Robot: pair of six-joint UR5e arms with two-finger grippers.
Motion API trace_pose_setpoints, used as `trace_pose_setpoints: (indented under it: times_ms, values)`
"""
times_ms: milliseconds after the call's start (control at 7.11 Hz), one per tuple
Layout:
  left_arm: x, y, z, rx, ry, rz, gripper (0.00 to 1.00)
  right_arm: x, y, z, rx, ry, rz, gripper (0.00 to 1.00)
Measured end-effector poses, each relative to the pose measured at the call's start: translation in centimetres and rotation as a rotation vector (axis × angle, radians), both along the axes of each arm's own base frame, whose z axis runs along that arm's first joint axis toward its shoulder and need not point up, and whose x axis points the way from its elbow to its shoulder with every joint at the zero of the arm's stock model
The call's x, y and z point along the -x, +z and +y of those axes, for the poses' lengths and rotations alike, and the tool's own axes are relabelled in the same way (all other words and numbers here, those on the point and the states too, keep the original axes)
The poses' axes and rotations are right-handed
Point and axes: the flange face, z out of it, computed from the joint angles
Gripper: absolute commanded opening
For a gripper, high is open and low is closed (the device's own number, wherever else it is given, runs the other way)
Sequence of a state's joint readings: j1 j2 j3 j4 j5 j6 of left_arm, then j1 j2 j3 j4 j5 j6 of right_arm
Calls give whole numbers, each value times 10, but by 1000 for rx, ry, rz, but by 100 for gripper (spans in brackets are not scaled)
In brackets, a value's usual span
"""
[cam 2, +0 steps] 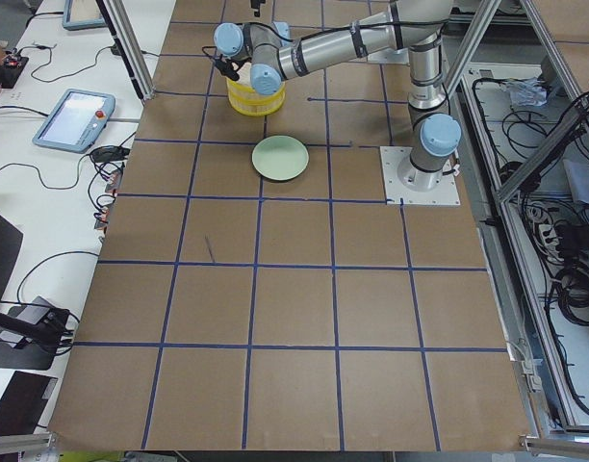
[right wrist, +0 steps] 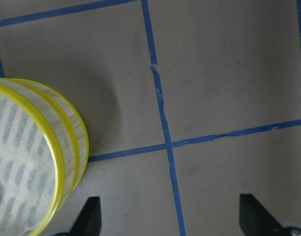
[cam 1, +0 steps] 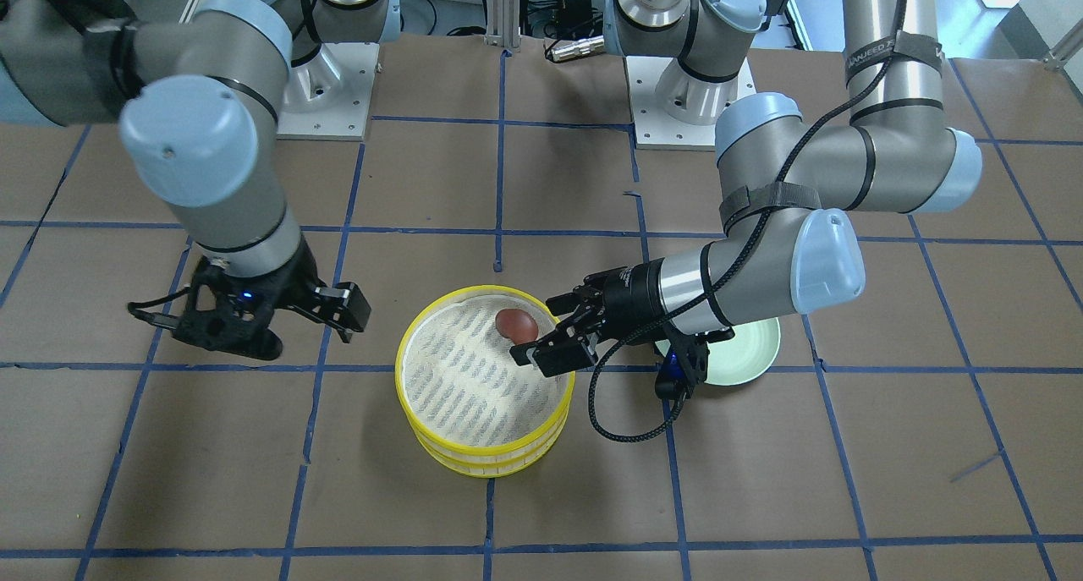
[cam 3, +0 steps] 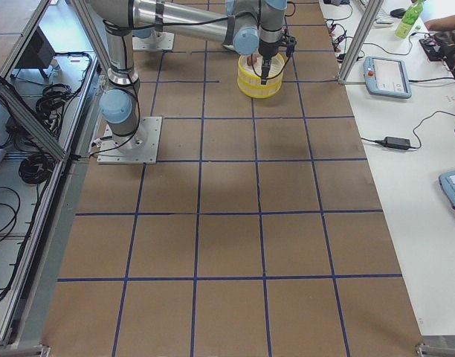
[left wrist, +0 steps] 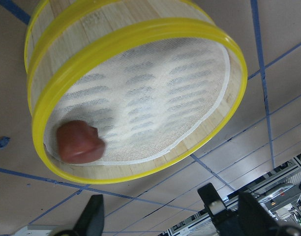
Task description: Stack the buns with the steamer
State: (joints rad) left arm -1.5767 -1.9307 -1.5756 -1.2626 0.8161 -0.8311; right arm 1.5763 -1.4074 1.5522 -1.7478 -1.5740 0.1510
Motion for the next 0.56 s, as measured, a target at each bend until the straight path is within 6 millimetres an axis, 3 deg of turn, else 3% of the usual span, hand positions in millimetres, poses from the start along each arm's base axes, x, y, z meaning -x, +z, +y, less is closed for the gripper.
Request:
trace_pose_setpoints:
  times_ms: [281, 422, 562]
  values:
    - [-19, 33, 19, 198, -203, -211, 100, -2, 75, 47, -18, 46, -12, 100]
    - [-35, 52, 34, 272, -385, -317, 100, -8, 99, 67, -28, 86, -12, 100]
    - [-50, 67, 47, 308, -561, -420, 100, -12, 108, 78, -40, 120, -10, 100]
